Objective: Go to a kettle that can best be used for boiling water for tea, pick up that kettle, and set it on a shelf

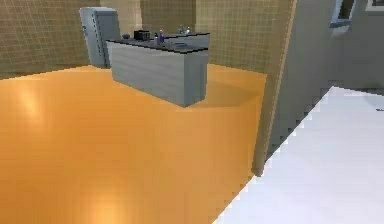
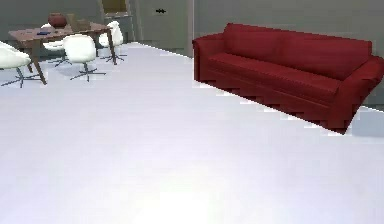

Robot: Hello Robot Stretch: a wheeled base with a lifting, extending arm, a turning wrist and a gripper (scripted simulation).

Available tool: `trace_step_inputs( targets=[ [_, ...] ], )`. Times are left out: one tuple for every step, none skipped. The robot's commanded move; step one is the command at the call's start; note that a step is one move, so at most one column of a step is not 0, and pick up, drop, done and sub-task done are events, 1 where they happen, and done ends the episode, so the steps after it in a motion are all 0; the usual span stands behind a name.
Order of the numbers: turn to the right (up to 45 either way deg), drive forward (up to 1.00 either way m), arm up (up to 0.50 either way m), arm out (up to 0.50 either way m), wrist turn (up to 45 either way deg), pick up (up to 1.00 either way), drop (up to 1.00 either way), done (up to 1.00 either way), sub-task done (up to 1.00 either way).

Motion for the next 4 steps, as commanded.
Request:
trace_step_inputs(
  targets=[
    [0.0,0.50,0.00,0.00,0.0,0.00,0.00,0.00,0.00],
    [-45.0,0.00,0.00,0.00,0.0,0.00,0.00,0.00,0.00],
    [-9.0,0.00,0.00,0.00,0.0,0.00,0.00,0.00,0.00],
    [0.0,1.00,0.00,0.00,0.0,0.00,0.00,0.00,0.00]
  ],
)
